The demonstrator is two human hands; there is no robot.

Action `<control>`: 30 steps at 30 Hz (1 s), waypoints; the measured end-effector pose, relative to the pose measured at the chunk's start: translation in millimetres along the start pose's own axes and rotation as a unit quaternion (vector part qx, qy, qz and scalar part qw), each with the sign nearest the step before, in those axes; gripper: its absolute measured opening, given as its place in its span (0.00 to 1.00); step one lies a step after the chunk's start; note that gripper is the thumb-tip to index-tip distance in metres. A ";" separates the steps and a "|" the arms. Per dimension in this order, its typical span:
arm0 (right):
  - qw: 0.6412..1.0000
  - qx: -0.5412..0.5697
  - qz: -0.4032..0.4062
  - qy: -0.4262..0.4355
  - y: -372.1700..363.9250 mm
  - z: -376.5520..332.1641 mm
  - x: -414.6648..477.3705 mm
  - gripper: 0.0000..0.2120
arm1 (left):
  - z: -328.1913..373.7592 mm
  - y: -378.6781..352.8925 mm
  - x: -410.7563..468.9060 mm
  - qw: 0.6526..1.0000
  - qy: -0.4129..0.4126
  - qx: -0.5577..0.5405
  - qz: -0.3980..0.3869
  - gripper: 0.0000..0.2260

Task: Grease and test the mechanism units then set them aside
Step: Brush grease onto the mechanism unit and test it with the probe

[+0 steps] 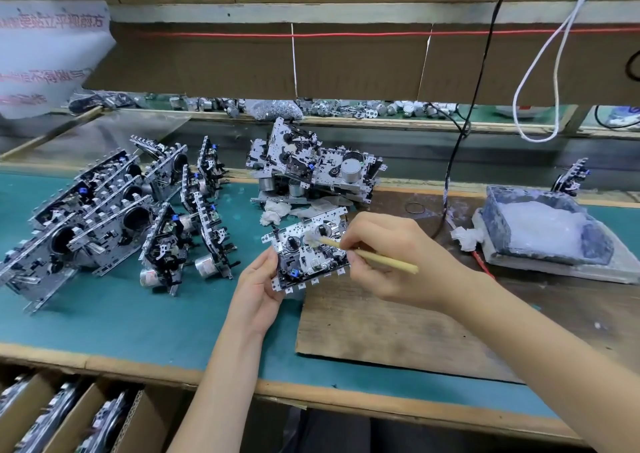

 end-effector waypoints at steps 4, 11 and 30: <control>1.000 -0.004 0.011 0.007 1.4 -0.6 0.4 0.09 | 0.6 -1.6 0.0 1.000 -0.002 0.000 -0.007 0.11; 1.000 -0.007 0.028 0.011 1.8 0.2 0.3 0.05 | 0.7 -0.4 -0.8 1.000 -0.001 0.009 0.002 0.10; 0.768 -0.360 -0.188 -0.495 31.3 80.1 -104.1 0.16 | -7.3 8.7 9.6 1.000 -0.005 -0.008 -0.007 0.15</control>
Point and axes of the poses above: each hand's wrist, its own x-axis towards the middle knuckle, its own y-axis out of the back of the hand, z = x × y, the point moved 6 cm from there along x, towards the middle knuckle, and after that the axes turned 8 degrees about -z, right-handed, at the moved point
